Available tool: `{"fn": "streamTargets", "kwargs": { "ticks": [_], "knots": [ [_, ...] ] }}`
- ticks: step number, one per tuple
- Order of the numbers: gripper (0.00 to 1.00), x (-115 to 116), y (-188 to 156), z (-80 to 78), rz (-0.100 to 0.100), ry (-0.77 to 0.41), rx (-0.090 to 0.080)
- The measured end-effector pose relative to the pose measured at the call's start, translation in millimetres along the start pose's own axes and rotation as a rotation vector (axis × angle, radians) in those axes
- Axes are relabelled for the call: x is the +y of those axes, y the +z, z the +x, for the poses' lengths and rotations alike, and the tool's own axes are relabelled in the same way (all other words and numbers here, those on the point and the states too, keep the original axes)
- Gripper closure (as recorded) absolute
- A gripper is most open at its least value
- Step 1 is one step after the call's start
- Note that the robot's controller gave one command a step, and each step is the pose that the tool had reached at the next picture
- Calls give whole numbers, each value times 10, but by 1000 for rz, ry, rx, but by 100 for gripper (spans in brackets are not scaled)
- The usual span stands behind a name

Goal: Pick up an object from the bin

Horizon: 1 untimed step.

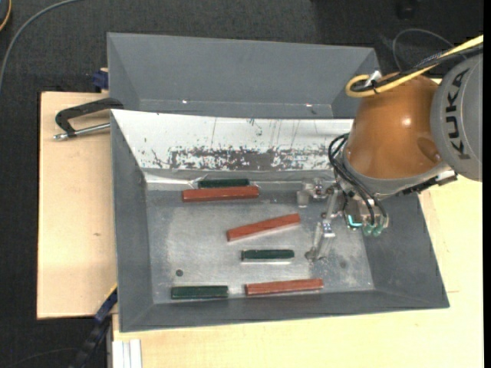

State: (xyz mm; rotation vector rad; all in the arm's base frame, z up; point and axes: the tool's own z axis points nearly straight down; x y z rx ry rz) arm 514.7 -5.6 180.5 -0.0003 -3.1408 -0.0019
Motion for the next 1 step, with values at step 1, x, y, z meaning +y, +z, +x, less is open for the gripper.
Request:
{"fn": "streamTargets", "kwargs": {
  "ticks": [1],
  "knots": [
    [0, 318, 1139, -336, 0, -63, 6]
  ]
}}
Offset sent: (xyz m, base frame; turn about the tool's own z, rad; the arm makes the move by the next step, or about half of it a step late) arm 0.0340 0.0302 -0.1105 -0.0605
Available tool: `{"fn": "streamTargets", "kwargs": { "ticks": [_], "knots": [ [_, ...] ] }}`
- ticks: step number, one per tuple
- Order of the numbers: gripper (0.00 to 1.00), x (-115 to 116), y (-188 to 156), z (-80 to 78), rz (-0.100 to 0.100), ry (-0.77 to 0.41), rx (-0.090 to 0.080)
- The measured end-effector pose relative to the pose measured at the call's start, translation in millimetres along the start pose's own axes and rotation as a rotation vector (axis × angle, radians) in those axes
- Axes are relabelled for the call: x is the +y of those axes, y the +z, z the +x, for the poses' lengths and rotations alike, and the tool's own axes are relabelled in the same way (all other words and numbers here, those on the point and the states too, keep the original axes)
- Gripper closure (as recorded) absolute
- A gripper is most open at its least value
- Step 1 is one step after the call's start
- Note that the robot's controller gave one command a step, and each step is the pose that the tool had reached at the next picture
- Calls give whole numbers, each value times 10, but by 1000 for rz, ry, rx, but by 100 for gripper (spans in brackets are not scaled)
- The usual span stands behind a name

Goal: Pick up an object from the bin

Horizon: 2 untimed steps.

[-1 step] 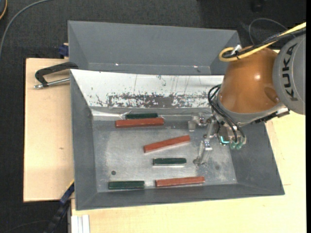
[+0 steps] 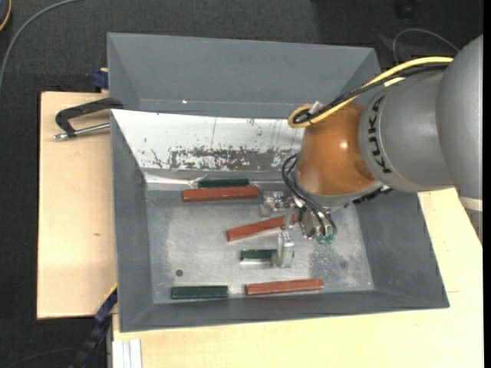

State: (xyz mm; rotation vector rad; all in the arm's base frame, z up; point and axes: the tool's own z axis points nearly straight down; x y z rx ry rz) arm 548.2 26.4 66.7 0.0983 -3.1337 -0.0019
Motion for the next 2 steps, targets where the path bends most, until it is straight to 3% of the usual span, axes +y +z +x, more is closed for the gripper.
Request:
{"fn": "streamTargets", "kwargs": {
  "ticks": [1, 2],
  "knots": [
    [0, -97, -57, -514, 1, -83, -15],
    [100, -96, -79, -518, 1, -82, -16]
  ]
}}
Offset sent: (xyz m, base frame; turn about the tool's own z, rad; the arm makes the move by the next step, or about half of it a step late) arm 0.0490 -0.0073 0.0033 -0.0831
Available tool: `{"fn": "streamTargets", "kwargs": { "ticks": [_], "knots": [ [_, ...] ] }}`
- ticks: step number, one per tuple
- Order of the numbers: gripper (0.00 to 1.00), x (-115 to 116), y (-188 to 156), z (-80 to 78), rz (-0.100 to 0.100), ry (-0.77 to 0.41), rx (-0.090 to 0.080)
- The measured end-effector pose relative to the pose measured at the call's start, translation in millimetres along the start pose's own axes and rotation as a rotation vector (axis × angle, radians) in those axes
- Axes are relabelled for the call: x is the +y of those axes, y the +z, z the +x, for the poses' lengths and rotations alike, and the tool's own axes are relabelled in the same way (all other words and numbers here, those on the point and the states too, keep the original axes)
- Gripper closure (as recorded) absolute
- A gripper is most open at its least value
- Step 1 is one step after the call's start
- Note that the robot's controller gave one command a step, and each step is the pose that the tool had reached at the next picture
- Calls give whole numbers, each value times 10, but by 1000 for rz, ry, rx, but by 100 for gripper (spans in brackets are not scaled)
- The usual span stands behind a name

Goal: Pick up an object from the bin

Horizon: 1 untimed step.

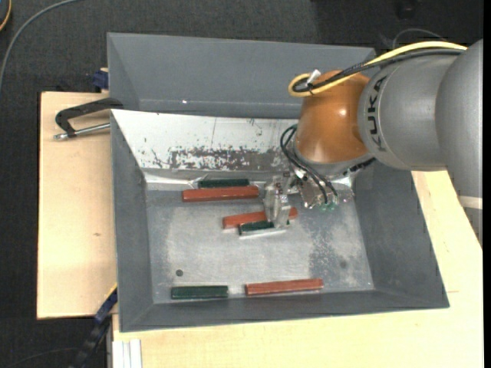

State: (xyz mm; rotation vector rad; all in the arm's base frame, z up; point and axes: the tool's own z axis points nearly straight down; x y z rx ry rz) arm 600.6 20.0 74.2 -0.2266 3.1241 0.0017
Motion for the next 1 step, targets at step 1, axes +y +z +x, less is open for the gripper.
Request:
{"fn": "streamTargets", "kwargs": {
  "ticks": [1],
  "knots": [
    [0, 2, 20, 12, 0, 0, 3]
  ]
}}
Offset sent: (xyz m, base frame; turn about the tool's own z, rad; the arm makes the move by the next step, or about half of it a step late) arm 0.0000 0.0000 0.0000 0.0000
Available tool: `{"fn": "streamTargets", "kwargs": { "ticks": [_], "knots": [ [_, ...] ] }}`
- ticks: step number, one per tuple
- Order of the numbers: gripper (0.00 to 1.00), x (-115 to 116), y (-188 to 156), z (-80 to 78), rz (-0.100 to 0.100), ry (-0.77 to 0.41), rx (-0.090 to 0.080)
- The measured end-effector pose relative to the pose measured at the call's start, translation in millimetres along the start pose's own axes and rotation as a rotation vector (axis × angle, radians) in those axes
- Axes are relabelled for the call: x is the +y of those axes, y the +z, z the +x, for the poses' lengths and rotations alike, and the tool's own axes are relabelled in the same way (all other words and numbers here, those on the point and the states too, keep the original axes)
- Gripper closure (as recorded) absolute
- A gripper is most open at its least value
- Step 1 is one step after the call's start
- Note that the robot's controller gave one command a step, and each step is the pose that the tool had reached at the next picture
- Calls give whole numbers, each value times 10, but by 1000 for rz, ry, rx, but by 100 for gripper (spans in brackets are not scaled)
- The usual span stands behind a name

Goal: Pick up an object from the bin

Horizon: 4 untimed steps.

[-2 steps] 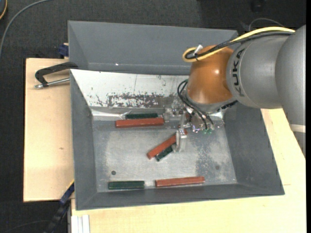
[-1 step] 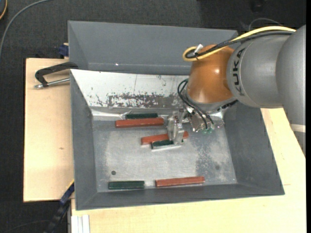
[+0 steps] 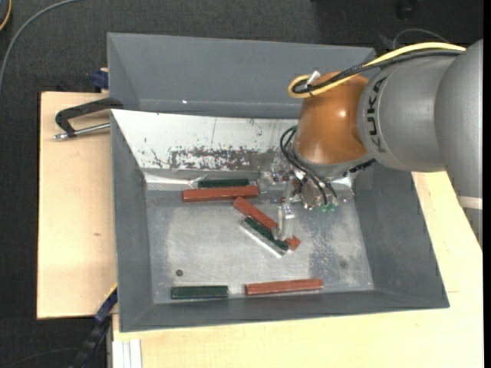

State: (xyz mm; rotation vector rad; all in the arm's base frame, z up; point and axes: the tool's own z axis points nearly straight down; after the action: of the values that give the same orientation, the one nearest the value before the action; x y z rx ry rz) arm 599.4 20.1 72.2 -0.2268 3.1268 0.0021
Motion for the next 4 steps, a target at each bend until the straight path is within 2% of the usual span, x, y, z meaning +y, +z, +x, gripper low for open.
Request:
{"fn": "streamTargets", "kwargs": {
  "ticks": [1, 2, 3, 4],
  "knots": [
    [0, 99, 8, 504, -1, 0, 4],
    [0, 238, -685, 95, 0, -9, -10],
    [0, 52, 9, 635, -2, -641, 3],
    [0, 210, 5, 134, -1, -1074, -2]
  ]
}}
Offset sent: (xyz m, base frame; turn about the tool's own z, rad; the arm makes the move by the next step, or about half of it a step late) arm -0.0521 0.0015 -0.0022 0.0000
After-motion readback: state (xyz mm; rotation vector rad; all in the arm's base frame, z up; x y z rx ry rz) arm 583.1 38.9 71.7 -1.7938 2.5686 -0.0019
